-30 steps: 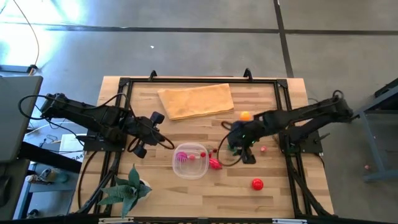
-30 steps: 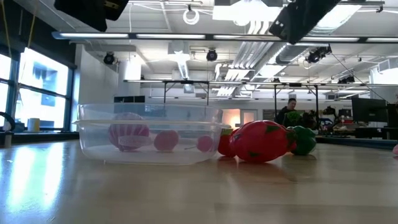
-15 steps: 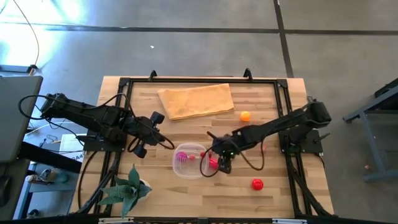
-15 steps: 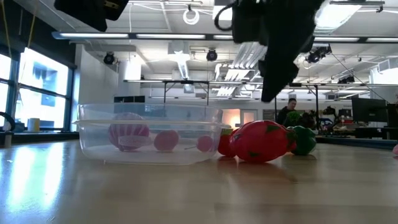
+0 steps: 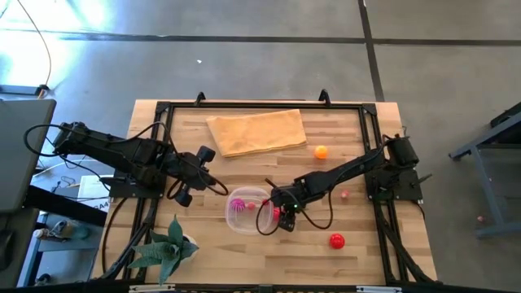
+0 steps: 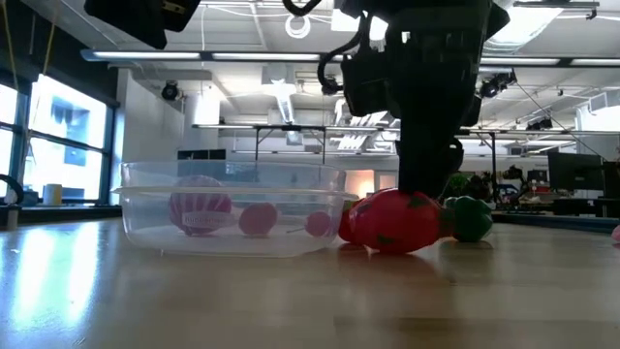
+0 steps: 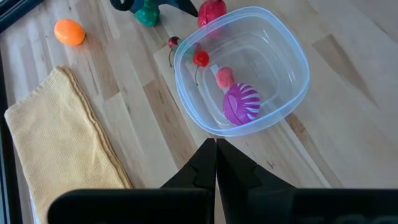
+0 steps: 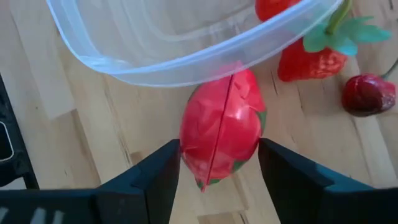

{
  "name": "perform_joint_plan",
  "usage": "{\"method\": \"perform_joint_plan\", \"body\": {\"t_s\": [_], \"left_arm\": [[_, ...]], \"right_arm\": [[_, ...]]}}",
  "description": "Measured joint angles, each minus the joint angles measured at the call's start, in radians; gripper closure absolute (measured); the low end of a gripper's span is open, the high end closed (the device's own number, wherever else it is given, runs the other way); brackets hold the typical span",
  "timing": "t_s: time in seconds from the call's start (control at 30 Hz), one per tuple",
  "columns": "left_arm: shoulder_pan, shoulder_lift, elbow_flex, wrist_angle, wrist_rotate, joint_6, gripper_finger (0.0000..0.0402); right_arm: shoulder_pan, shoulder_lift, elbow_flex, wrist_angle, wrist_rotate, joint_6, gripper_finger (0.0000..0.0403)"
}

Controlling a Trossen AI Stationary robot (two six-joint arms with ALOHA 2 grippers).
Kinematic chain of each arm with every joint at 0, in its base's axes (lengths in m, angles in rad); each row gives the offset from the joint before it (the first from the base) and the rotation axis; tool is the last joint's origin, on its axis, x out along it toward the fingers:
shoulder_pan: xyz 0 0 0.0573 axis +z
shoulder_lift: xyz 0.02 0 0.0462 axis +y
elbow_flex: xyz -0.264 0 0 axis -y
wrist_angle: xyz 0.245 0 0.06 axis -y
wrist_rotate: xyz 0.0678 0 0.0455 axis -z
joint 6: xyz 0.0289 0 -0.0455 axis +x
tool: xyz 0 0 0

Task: Pick and placing Produce into tupperware
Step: Put the pink dragon fruit into the transparent bin

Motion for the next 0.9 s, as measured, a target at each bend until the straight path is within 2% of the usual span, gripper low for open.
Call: {"method": "perform_joint_plan", "body": {"t_s": [0.47, 0.67, 0.9], "left_arm": [[0.0, 0.0, 0.0, 0.0, 0.0, 0.0, 0.0399], [0.0, 0.0, 0.0, 0.0, 0.0, 0.0, 0.0399], [0.0, 0.0, 0.0, 0.0, 0.0, 0.0, 0.0399]], "right_arm": [[-0.002, 0.0, 0.0, 0.039, -0.003, -0.007, 0.0144], [-0.004, 0.013, 0.002, 0.046, 0.008, -0.014, 0.0141], [-0.008, 0.094, 0.005, 0.068, -0.015, -0.017, 0.0141]]}}
